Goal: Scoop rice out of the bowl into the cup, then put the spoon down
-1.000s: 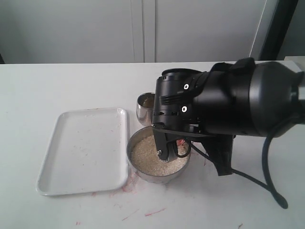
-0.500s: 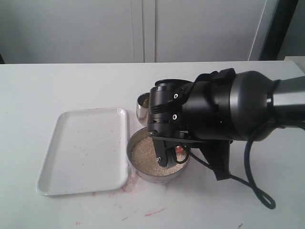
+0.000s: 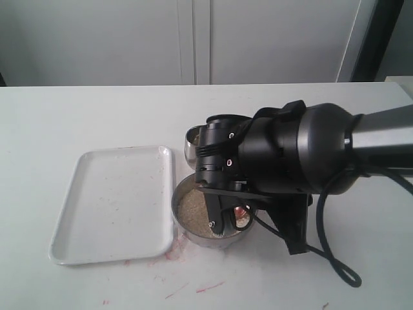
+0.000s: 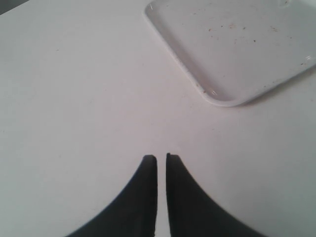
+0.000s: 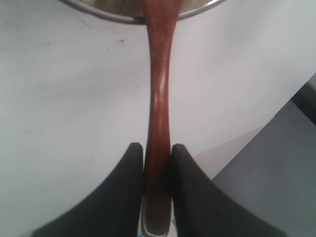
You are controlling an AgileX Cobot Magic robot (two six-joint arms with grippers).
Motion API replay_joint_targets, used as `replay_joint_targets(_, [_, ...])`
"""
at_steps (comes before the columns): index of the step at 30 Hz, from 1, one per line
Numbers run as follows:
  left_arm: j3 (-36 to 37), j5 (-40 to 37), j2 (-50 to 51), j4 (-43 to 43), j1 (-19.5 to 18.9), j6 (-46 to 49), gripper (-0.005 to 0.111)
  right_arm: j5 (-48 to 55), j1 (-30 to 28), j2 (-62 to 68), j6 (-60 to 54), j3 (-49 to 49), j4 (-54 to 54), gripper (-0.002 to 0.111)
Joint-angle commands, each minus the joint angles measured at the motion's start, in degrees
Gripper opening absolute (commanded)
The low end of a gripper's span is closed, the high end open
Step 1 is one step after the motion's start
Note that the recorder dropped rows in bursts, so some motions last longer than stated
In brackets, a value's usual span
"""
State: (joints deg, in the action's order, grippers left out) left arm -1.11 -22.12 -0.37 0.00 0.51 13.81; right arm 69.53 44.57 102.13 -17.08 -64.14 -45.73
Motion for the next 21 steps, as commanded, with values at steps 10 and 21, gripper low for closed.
replay_joint_targets(10, [0.5, -2.3, 0.4, 0.0, 0.2, -0.3, 0.014, 0.4, -0.4, -0.1, 0.6, 0.3, 5.6, 0.000])
replay_joint_targets(21, [0.5, -2.3, 0.4, 0.0, 0.2, -0.3, 0.014, 0.4, -0.4, -0.1, 0.7, 0.1, 4.5, 0.000])
